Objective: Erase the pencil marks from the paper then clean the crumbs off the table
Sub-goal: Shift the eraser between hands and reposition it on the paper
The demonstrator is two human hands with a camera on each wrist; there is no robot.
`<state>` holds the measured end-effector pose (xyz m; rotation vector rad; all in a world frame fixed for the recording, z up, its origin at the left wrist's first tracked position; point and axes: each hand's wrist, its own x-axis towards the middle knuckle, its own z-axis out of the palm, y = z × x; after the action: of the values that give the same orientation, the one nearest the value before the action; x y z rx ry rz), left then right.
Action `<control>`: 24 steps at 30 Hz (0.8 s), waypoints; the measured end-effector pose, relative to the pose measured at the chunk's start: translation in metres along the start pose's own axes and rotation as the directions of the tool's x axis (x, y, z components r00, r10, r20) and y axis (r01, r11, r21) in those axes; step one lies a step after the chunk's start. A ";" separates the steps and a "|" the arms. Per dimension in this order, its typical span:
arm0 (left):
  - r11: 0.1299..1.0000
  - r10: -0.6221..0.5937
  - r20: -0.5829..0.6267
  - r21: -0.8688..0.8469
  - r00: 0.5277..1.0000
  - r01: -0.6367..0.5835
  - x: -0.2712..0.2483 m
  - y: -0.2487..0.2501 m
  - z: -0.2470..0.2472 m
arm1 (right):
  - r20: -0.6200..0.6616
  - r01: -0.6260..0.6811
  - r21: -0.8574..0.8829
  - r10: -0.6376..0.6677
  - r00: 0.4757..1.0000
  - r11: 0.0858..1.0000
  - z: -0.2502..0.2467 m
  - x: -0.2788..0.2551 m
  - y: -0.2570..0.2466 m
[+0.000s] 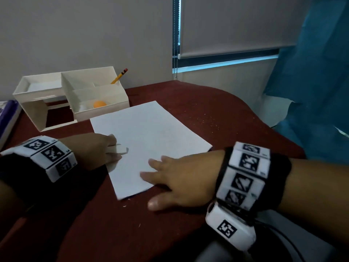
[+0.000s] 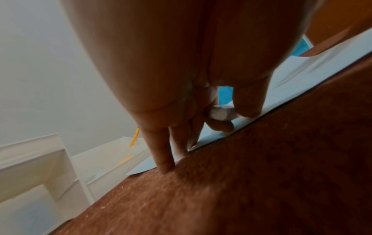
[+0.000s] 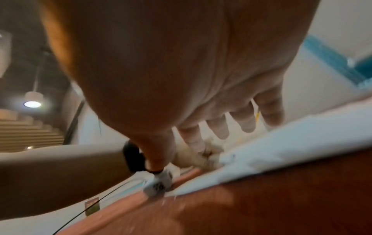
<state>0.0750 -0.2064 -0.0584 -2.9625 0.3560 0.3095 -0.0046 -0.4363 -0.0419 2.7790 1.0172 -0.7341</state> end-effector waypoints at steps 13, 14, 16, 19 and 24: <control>0.997 -0.076 -0.098 0.020 0.992 0.079 -0.013 0.003 -0.011 | -0.204 -0.512 0.152 0.533 0.821 0.846 -0.041 0.038 0.103; 0.994 -0.096 -0.096 0.035 0.991 0.099 -0.012 0.004 -0.010 | -0.190 -0.507 0.175 0.534 0.824 0.844 -0.040 0.041 0.104; 0.988 -0.152 -0.076 0.024 0.985 0.154 -0.009 0.004 -0.008 | -0.166 -0.499 0.214 0.534 0.829 0.840 -0.040 0.044 0.104; 0.974 -0.224 -0.058 -0.018 0.973 0.224 -0.004 0.005 -0.007 | -0.149 -0.508 0.214 0.542 0.827 0.834 -0.039 0.046 0.104; 0.959 -0.279 -0.060 -0.070 0.959 0.274 -0.002 0.015 -0.013 | -0.147 -0.484 0.231 0.522 0.840 0.844 -0.038 0.047 0.105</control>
<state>0.0720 -0.2230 -0.0474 -3.0348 -0.0648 0.1869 0.1075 -0.4806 -0.0381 3.1194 0.1928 -0.4902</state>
